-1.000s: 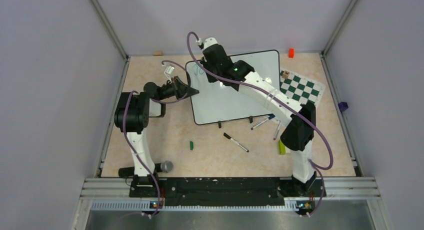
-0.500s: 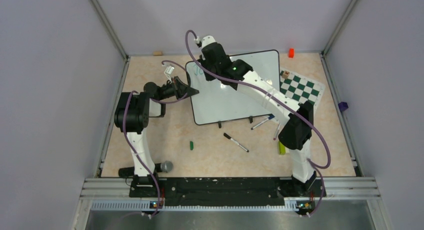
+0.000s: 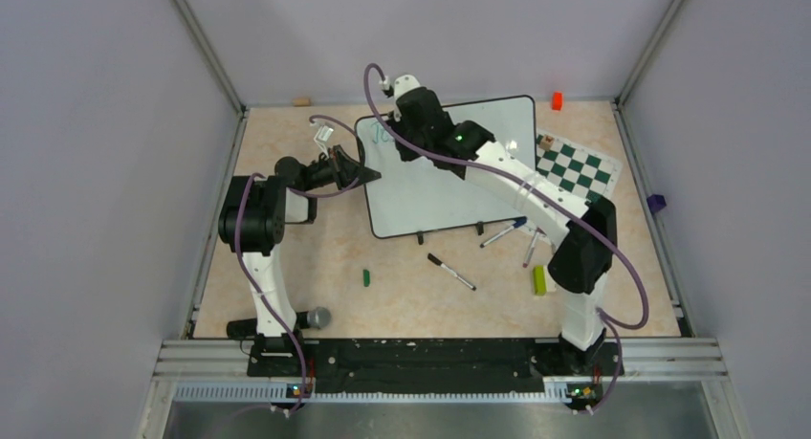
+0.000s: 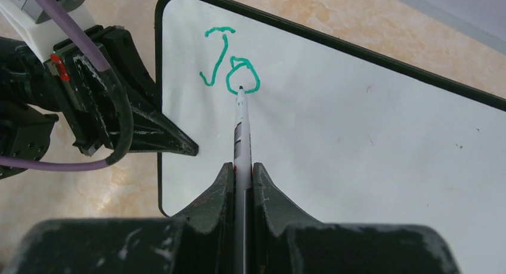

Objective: Write a sentence on the whiteboard

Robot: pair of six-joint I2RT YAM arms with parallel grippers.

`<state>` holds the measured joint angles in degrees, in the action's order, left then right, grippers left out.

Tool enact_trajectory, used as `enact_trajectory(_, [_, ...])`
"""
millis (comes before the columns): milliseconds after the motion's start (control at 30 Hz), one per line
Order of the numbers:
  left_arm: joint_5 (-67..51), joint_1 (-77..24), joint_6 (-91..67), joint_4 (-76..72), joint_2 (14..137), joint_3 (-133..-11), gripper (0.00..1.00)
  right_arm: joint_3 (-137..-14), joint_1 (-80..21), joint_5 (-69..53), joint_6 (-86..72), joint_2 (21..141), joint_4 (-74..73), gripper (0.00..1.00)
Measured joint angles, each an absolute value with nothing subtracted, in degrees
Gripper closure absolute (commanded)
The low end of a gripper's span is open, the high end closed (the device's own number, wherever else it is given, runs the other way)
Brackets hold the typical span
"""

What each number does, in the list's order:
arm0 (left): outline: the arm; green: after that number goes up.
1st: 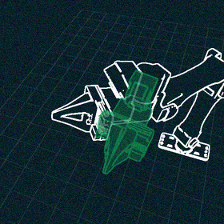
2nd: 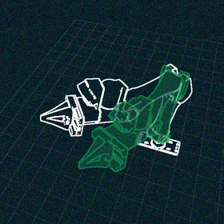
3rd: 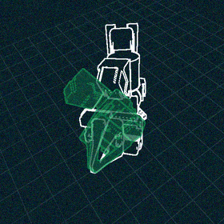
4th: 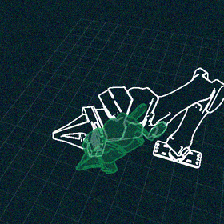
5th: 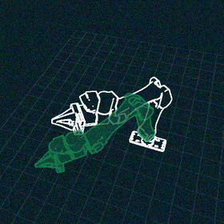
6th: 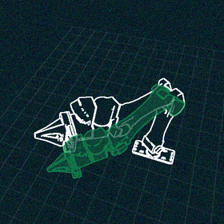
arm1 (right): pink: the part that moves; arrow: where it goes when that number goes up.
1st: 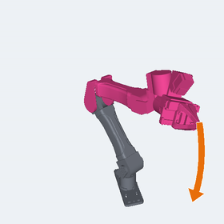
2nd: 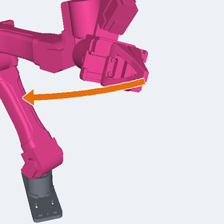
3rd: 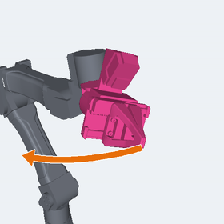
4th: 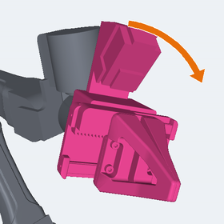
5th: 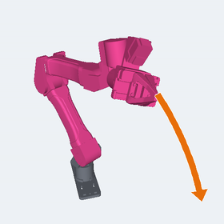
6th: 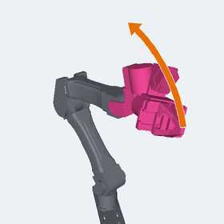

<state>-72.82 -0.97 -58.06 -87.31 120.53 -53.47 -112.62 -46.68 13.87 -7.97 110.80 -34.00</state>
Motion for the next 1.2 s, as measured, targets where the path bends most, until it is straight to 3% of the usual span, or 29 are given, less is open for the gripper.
enact_trajectory(467, [-73.0, -1.1, -58.1, -87.4, 120.5, -53.7, 1.0, -102.3, -44.8, 15.5, -8.3, 99.8, -29.2, 1.0])
enact_trajectory(1200, [-73.6, -1.2, -58.7, -87.4, 121.4, -55.0, 1.0, -103.7, -43.8, 14.8, -9.0, 103.4, -29.6, 1.0])
